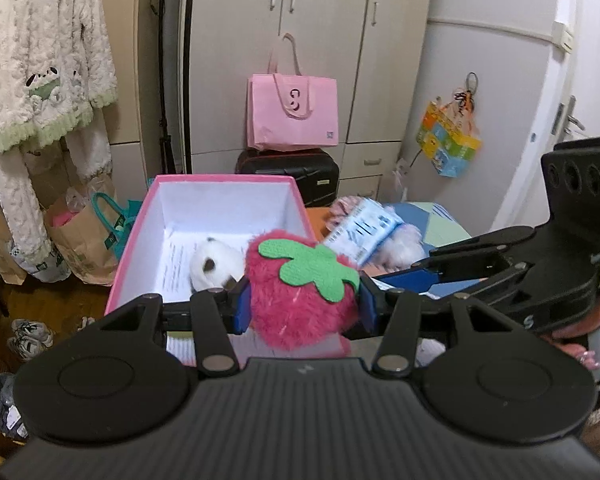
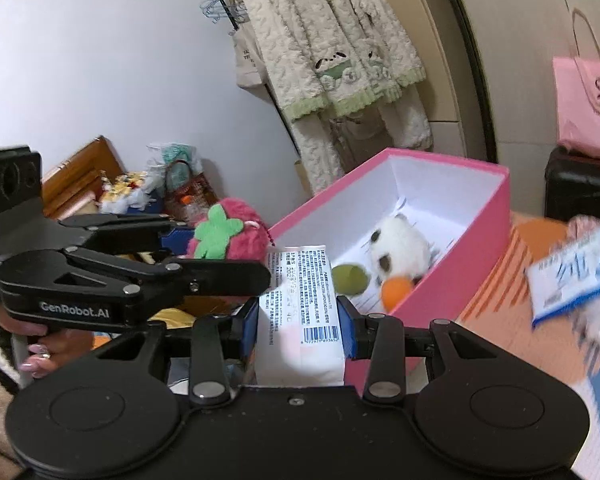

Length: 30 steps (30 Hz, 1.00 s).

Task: Organize soft objects
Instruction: 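Carry the strawberry plush with the left gripper while the right carries the packet to the box, then release the strawberry plush into the box while the right gripper releases the packet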

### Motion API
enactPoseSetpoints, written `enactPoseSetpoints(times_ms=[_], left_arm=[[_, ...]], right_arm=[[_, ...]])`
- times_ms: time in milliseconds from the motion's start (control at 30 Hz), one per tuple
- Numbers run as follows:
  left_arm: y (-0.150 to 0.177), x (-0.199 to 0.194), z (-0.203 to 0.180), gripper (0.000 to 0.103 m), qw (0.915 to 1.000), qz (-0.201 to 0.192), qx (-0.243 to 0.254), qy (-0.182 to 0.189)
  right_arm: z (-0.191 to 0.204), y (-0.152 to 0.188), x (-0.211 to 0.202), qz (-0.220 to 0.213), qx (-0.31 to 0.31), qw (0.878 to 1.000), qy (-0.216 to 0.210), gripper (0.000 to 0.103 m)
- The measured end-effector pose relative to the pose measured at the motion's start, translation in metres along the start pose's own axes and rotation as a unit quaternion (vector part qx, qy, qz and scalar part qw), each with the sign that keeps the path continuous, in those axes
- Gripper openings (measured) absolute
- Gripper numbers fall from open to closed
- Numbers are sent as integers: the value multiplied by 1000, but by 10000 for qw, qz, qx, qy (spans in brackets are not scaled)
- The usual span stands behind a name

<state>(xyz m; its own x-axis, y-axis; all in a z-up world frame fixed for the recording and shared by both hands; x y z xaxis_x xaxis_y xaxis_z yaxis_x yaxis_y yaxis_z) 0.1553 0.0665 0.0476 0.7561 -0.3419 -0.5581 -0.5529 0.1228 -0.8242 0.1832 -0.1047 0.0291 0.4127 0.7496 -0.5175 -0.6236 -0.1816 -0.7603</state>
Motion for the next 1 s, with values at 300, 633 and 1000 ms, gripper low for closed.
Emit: enactPoseSetpoints(times_ms=[300, 633, 1000], left_arm=[[-39, 87, 54, 49, 9975, 514, -490, 43], [-52, 187, 108, 49, 9914, 945, -699, -574], [-48, 233, 110, 53, 9858, 1335, -967, -309]], right_arm=[[-58, -45, 57, 271, 182, 9984, 467, 45], [-97, -67, 131, 978, -250, 9854, 1369, 45], [-94, -74, 159, 1439, -931, 9700, 1726, 47]])
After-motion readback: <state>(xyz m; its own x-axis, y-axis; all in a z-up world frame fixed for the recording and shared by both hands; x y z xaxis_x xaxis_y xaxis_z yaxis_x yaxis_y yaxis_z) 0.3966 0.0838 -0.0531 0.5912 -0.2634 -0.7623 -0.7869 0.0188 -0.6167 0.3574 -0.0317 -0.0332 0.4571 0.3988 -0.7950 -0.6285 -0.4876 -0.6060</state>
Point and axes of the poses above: each gripper's, at about its wrist camera, not at the fingertips, and x roughly the way its jaws point, z to its left, y to its underside, the point moved 4 cm from there along x, roughly the way its jaws point, and after that the axes turned 3 degrees about -y, right-handed, at the moved point
